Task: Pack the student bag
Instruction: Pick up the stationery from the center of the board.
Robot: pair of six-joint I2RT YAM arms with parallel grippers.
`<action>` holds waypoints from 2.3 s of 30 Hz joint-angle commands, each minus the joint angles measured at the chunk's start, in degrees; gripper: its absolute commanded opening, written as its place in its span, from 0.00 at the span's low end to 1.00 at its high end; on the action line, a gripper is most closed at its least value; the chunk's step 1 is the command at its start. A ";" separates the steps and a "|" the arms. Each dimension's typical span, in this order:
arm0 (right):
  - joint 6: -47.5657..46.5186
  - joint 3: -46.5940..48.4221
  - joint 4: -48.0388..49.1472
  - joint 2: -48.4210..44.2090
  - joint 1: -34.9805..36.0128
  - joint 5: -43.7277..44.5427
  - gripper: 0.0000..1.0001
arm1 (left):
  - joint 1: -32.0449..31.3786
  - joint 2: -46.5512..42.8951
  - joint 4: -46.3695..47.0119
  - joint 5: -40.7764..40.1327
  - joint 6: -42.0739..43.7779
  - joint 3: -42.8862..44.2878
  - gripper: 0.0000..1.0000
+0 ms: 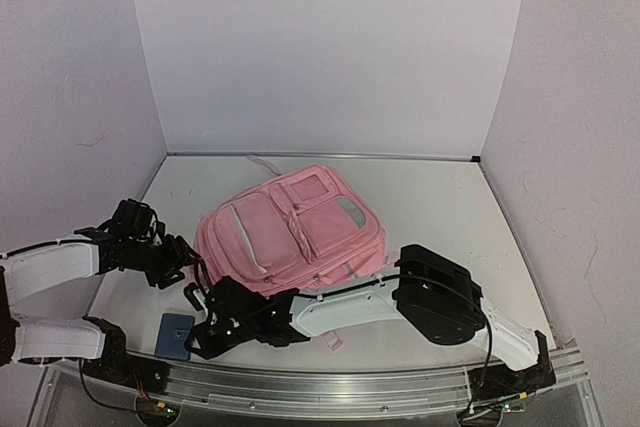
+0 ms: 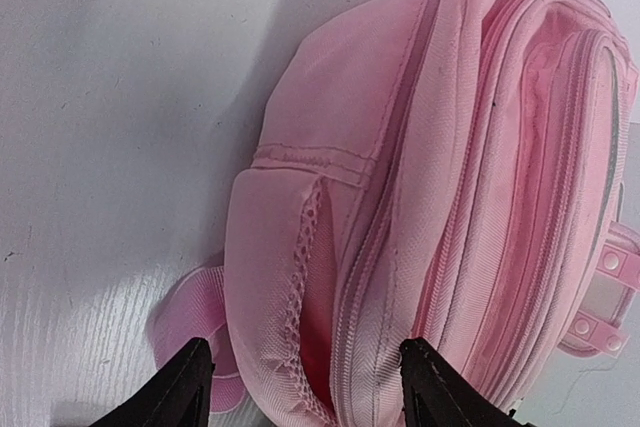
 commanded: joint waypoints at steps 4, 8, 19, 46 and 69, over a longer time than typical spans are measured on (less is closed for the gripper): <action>-8.08 7.01 -6.32 4.73 1.46 5.33 0.43 | 0.17 0.24 -0.45 0.20 1.14 2.81 0.65; -8.57 8.61 -8.29 6.37 2.01 10.79 0.39 | 0.14 0.69 -0.06 0.43 1.13 2.90 0.65; -7.78 13.89 -9.66 10.63 2.02 18.09 0.36 | 0.15 0.52 -0.32 0.98 1.23 2.73 0.65; -4.75 -19.68 1.23 -16.11 2.02 25.57 0.00 | -0.88 -3.09 -0.27 7.42 0.27 -0.09 0.78; -3.73 -30.52 -1.42 -39.98 1.61 28.67 0.00 | -4.17 -15.57 1.84 17.38 -3.34 4.92 0.90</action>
